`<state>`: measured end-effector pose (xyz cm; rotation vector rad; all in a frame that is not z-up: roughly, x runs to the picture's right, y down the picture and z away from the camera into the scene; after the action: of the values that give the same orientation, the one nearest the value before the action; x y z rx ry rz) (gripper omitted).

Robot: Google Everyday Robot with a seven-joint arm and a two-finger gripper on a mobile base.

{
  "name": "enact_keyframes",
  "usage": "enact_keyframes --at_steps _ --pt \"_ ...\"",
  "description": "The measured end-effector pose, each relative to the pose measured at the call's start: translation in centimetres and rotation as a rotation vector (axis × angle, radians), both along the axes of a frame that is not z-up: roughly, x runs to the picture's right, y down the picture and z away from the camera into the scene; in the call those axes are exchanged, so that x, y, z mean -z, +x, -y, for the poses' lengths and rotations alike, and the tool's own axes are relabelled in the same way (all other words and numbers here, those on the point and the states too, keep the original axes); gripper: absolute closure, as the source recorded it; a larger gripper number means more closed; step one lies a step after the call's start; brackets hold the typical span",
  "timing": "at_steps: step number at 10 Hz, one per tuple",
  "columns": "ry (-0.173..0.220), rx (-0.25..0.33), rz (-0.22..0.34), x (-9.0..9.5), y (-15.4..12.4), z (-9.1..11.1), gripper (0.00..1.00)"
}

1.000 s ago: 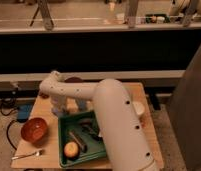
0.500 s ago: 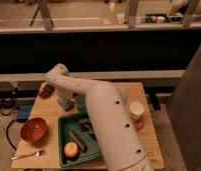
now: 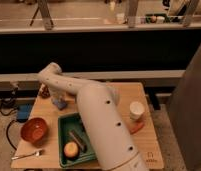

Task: Wipe table surface with sponge

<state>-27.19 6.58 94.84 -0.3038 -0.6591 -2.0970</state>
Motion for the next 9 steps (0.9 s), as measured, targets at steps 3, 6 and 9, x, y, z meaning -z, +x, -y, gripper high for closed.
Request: enact_keyframes --at_steps 3,6,9 --pt "-0.018 0.089 0.088 1.5 -4.8 -1.9 0.92" --pt "-0.038 0.155 0.158 3.9 -6.2 -4.2 0.92" --pt "-0.053 0.156 0.145 4.5 -3.4 -5.1 0.92"
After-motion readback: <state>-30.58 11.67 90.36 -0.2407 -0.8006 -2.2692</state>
